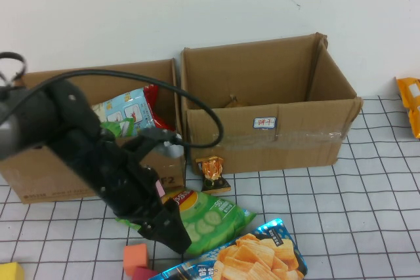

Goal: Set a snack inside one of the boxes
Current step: Pick up the potato chip

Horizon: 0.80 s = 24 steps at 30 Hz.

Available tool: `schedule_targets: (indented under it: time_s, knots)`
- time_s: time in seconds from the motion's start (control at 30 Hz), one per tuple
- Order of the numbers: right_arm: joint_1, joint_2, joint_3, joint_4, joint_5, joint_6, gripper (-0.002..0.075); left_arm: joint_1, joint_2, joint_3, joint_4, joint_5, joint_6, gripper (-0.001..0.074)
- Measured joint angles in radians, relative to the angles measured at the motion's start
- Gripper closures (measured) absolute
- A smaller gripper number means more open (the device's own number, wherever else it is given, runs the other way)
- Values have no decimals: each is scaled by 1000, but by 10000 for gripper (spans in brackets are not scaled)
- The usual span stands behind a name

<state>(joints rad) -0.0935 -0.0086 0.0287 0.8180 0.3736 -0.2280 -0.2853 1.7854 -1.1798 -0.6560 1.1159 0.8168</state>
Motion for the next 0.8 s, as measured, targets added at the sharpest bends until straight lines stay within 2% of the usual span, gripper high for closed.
schedule_targets:
  time_s: [0.27, 0.8]
  knots:
    - [0, 0, 0, 0, 0, 0, 727, -14, 169, -49, -1, 59, 30, 211]
    - [0, 0, 0, 0, 0, -6, 727, -164, 211, -49, 29, 21, 93, 211]
